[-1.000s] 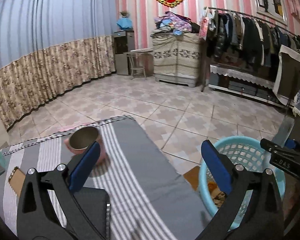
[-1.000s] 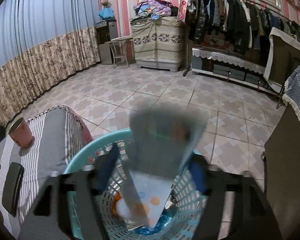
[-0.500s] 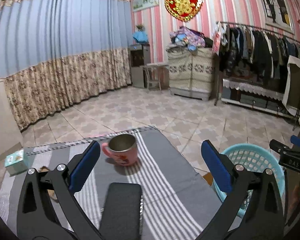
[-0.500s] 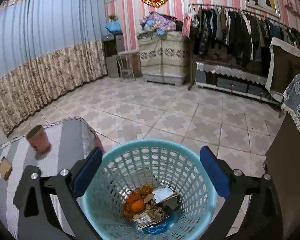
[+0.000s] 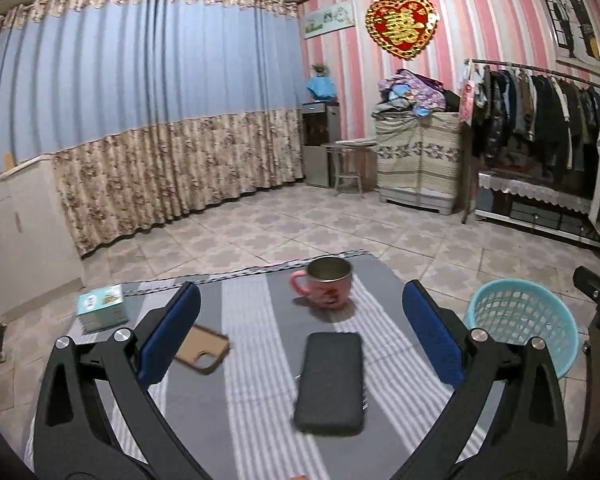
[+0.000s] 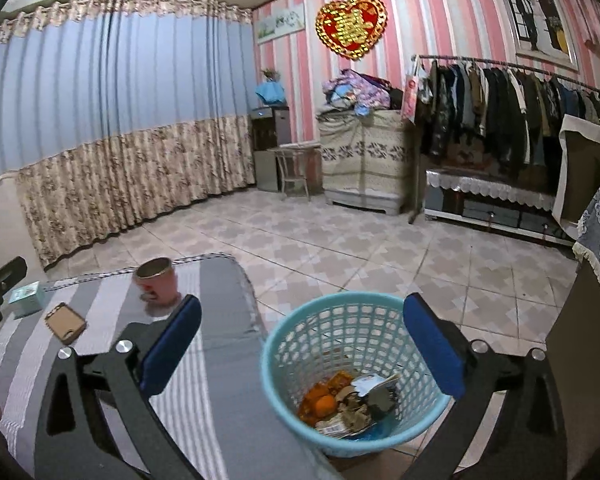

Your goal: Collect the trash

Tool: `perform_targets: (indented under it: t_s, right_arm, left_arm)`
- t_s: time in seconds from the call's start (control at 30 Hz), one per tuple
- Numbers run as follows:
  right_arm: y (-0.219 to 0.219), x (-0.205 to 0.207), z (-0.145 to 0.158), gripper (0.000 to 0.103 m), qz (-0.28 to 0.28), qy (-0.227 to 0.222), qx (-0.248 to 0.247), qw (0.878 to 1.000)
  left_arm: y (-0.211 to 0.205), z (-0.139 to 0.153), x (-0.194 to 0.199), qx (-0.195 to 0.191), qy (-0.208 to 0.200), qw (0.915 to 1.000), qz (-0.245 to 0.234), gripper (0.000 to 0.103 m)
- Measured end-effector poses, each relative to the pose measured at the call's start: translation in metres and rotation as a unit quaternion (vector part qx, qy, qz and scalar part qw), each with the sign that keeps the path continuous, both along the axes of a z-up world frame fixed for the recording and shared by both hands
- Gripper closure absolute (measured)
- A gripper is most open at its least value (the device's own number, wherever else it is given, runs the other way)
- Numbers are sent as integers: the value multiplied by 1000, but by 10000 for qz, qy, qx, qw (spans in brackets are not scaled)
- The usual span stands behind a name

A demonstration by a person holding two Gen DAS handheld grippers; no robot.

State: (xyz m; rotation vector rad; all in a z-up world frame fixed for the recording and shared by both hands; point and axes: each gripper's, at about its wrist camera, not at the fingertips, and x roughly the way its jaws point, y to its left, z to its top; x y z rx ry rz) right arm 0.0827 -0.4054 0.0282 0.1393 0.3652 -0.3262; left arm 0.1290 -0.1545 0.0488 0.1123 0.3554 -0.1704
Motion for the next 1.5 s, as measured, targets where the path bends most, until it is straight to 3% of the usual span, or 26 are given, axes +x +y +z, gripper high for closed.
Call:
perform_targets:
  t_s: [0.3, 0.5, 0.7, 1.13, 1.5]
  right_arm:
    - [45, -20, -6, 4, 305, -94, -24, 9995]
    - [74, -37, -22, 4, 425, -55, -315, 9986]
    - [97, -49, -50, 4, 490, 58, -202, 9986]
    - [110, -48, -81, 4, 628, 190, 40, 9978]
    - [114, -45, -85, 4, 678, 243, 75, 9974]
  left_arm:
    - [44, -4, -32, -77, -133, 9991, 402, 5]
    - [62, -27, -49, -103, -7, 9992, 389, 5]
    - [74, -54, -62, -54, 133, 9991, 404, 5]
    - [89, -80, -70, -406, 244, 9986, 247, 5]
    - [86, -83, -70, -353, 194, 9990, 203, 5]
